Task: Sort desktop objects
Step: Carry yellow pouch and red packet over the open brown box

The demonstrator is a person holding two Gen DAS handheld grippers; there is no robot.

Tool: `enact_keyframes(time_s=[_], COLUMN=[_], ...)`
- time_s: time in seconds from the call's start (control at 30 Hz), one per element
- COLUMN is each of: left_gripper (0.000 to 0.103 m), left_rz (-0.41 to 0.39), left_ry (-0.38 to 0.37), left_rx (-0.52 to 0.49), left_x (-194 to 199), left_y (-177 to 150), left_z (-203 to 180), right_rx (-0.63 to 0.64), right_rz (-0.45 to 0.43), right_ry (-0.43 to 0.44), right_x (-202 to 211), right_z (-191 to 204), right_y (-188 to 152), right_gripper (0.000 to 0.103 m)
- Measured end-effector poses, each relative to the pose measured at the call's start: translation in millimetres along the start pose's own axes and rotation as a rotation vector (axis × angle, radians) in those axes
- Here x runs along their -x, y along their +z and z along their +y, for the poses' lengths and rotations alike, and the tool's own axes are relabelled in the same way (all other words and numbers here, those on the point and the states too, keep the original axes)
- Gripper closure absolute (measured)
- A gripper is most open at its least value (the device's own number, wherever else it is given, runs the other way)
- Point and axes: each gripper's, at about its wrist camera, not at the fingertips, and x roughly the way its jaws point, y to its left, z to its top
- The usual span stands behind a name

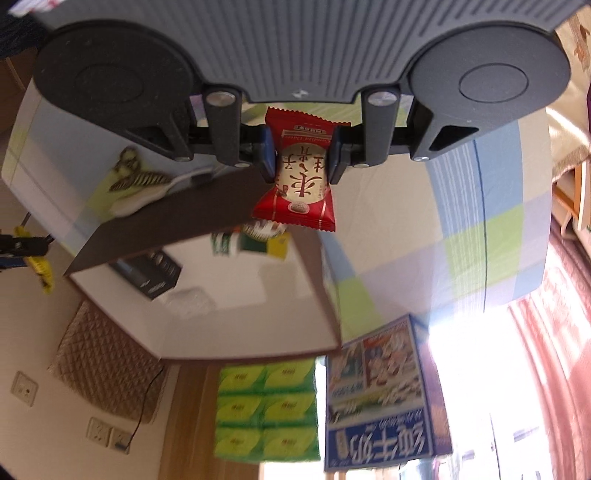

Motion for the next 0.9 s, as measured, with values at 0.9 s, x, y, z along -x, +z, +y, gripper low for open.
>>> enact_keyframes(time_s=[0.9], left_gripper=[0.078], left_rz=[0.041], left_ry=[0.006], left_rx=[-0.018], left_x=[-96.1], left_y=[110.9], left_z=[-61.4], right_rx=[0.401], right_rz=[0.012], right_ry=[0.118], right_x=[-122.7], right_z=[12.3], right_y=[91.0], right_gripper=[0.051])
